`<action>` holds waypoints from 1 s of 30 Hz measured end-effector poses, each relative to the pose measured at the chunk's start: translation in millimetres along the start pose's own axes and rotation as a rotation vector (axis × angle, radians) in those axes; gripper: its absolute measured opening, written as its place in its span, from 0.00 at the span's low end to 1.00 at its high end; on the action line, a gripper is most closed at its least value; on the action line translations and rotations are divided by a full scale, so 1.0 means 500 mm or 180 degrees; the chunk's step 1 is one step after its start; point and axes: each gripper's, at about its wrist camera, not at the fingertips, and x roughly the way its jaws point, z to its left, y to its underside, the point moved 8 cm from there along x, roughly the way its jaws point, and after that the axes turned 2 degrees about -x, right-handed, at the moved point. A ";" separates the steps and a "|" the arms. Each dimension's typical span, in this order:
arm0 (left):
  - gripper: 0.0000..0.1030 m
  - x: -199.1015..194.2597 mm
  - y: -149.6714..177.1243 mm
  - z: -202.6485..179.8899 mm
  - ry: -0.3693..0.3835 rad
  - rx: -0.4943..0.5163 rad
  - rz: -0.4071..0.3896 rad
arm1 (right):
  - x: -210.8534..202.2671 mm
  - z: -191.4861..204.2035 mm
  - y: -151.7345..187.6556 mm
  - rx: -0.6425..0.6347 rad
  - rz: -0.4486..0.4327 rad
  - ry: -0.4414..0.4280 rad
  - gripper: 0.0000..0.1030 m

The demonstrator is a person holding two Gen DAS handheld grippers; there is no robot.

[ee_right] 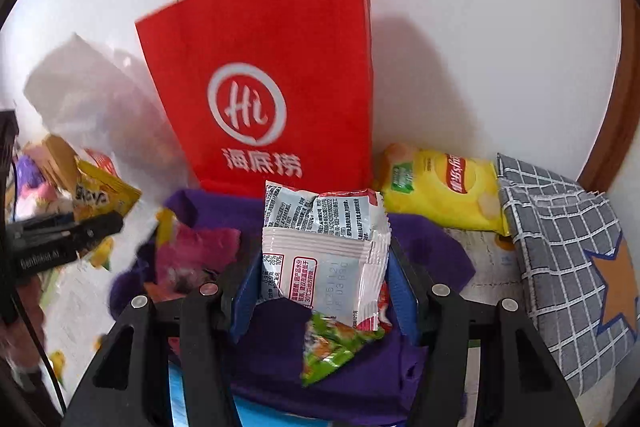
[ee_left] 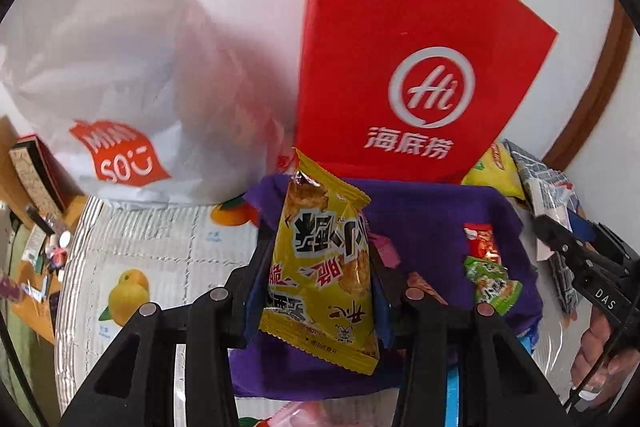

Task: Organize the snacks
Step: 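Carry the sachet with the right tool while the left tool carries the yellow bag over the towel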

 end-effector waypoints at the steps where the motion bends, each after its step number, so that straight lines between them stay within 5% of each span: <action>1: 0.41 0.002 0.003 0.004 0.0009 -0.0035 0.0009 | 0.006 -0.007 0.004 0.0001 0.0028 0.0001 0.56; 12: 0.41 0.016 0.015 -0.004 -0.0056 0.0060 0.0129 | 0.019 -0.087 0.028 0.0222 0.0157 0.0083 0.56; 30: 0.41 0.018 0.015 0.013 -0.0218 -0.0023 0.0189 | 0.077 -0.072 0.066 0.0124 0.0558 0.0042 0.56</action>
